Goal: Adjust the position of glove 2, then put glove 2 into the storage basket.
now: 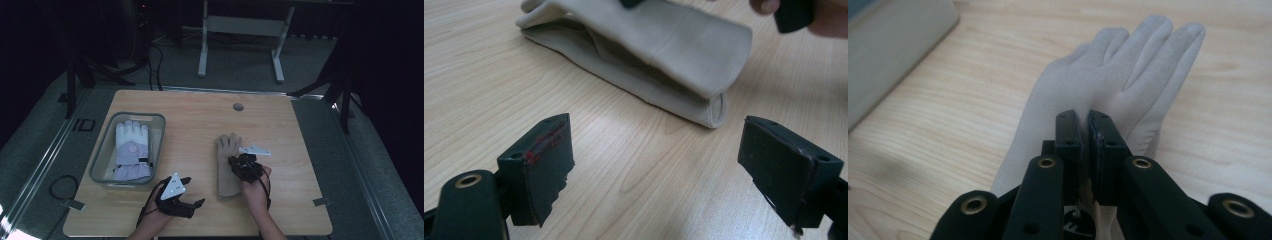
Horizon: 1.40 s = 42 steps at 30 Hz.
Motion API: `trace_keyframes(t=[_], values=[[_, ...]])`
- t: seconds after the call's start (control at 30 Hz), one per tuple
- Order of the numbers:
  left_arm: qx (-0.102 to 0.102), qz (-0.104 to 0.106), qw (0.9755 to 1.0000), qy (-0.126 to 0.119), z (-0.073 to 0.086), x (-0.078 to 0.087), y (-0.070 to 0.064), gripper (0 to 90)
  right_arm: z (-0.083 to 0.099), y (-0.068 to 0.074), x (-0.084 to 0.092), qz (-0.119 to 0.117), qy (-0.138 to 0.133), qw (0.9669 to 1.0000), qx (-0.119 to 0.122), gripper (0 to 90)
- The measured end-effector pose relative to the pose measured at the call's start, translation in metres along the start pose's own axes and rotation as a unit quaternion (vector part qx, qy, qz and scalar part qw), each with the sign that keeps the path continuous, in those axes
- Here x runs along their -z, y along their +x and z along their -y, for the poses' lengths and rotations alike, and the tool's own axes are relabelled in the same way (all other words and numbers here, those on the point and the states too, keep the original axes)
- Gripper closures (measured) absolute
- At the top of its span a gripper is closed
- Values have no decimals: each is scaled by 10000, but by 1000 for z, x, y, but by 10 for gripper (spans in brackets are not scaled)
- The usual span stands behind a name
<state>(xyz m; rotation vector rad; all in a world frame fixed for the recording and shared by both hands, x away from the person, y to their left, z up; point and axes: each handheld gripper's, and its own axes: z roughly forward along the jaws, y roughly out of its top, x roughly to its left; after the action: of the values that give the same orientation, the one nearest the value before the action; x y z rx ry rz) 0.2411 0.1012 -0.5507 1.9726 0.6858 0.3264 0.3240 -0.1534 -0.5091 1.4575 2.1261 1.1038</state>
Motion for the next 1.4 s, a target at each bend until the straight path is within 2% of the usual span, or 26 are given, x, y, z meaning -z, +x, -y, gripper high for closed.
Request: trace_keyframes(t=[0.23, 0.57, 0.6, 0.7, 0.87, 0.9, 1.0, 1.03, 1.07, 1.1, 1.17, 1.23, 1.33, 1.4], values=[[-47, -32, 10000, 23, 0, -1, -1, 146, 13, -4, -14, 14, 189, 9998, -102, 828], [38, 35, 10000, -16, 0, 0, -1, 145, 21, -6, -24, -5, 312, 9995, -65, 777], [76, 53, 10000, -24, 0, 0, 0, 145, 20, -7, -23, -23, 309, 9995, -71, 756], [135, 77, 9999, -33, 0, -1, 0, 146, 17, -7, -17, -120, 188, 9997, -27, 608], [233, 135, 9996, -77, 0, -1, 0, 145, 8, -12, -7, -459, 200, 9984, 253, 402], [248, 143, 9996, -88, 0, -1, 0, 145, 7, -14, -4, -552, 184, 9978, 323, 305], [294, 205, 9993, -88, -1, -1, 0, 146, 5, -19, 0, -933, 222, 9941, 516, 156], [296, 214, 9993, -87, -1, -2, 0, 146, 4, -21, 3, -1049, 241, 9928, 533, 136], [289, 234, 9993, -102, -1, -2, 0, 146, 4, -22, 4, -1079, 255, 9922, 577, 142], [278, 241, 9993, -105, -1, -2, -1, 146, 4, -24, 7, -1190, 307, 9898, 724, 116], [196, 246, 9994, -117, -2, -2, -2, 146, 4, -28, 12, -1361, 230, 9869, 836, 124], [158, 261, 9994, -157, -4, -2, -3, 146, 3, -34, 15, -1462, 184, 9833, 1071, 132], [84, 328, 9993, -157, -7, -5, -5, 146, -1, -45, 19, -1468, 147, 9808, 1278, 137], [35, 368, 9992, -118, -9, -7, -7, 146, -5, -52, 21, -1462, 5, 9796, 1380, 137]])
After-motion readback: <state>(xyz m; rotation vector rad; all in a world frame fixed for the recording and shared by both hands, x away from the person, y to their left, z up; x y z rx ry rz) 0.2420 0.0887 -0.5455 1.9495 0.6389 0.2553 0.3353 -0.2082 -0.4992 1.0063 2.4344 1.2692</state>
